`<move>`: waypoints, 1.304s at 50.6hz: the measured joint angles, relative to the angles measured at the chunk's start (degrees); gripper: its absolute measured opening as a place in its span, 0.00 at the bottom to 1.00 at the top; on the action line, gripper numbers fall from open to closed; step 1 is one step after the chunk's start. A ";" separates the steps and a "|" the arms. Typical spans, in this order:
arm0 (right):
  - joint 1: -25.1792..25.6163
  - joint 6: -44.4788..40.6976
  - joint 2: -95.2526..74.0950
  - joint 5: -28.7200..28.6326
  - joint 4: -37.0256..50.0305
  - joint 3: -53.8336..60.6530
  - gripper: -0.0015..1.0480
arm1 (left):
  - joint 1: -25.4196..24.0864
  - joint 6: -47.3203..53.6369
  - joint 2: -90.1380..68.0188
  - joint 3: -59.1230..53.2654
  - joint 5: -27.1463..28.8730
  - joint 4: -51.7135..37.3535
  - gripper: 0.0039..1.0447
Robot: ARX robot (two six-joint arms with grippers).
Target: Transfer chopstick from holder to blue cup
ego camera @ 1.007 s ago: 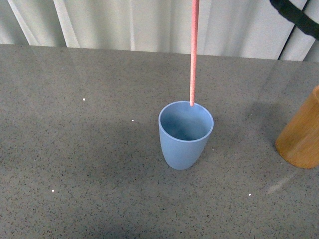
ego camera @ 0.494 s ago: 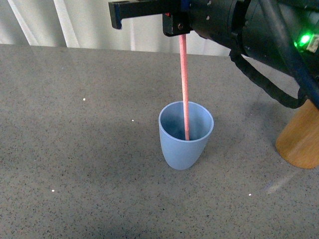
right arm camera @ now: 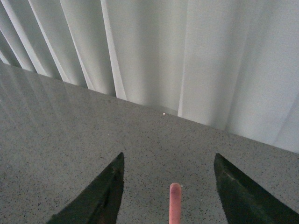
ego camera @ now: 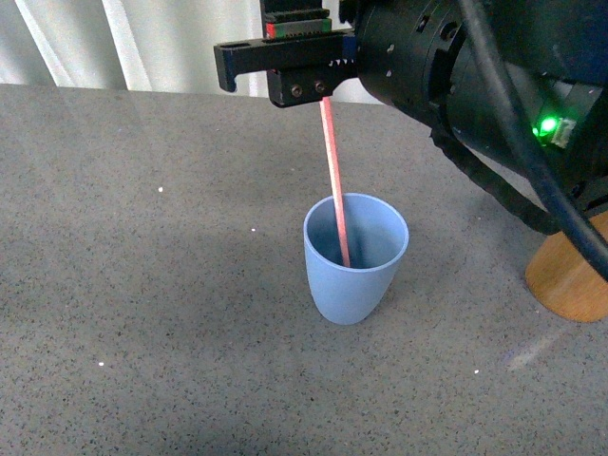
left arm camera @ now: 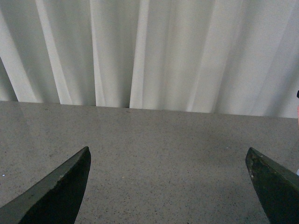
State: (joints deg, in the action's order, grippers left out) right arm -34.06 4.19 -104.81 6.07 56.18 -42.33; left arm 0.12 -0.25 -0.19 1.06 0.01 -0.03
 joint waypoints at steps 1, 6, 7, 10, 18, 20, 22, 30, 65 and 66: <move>0.00 0.15 0.68 0.13 -0.22 0.22 0.57 | 0.00 0.00 0.00 0.00 0.00 0.00 0.94; 0.00 0.57 4.09 0.63 -1.55 0.94 0.74 | 0.00 0.00 0.00 0.00 0.00 0.00 0.94; 0.00 0.81 5.38 0.79 -2.01 1.20 0.80 | 0.00 0.00 0.00 0.00 0.00 0.00 0.94; 0.13 1.11 7.72 1.14 -2.82 1.77 0.88 | 0.00 0.00 0.00 0.00 0.00 0.00 0.94; 3.32 2.60 18.75 6.99 -9.84 5.38 0.90 | 0.00 0.00 0.00 0.00 0.00 0.00 0.94; 5.64 3.56 22.49 10.19 -13.05 6.99 0.90 | 0.00 0.00 0.00 0.00 0.00 0.00 0.94; 8.72 4.55 26.95 14.32 -18.01 9.09 0.90 | 0.00 0.00 0.00 0.00 0.00 0.00 0.94; 22.71 2.86 47.08 21.11 -35.65 21.62 0.90 | 0.00 0.00 0.00 0.00 0.00 0.00 0.94; 33.97 -4.13 72.26 -6.05 -26.75 39.56 0.01 | 0.00 0.00 0.07 0.00 0.02 0.00 0.94; 33.97 -4.13 72.87 -6.01 -27.23 39.71 0.01 | 0.00 0.00 0.07 0.00 0.00 0.00 0.94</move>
State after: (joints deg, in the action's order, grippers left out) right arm -0.10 0.05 -31.94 0.05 28.95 -2.61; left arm 0.12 -0.25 -0.12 1.06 0.01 -0.03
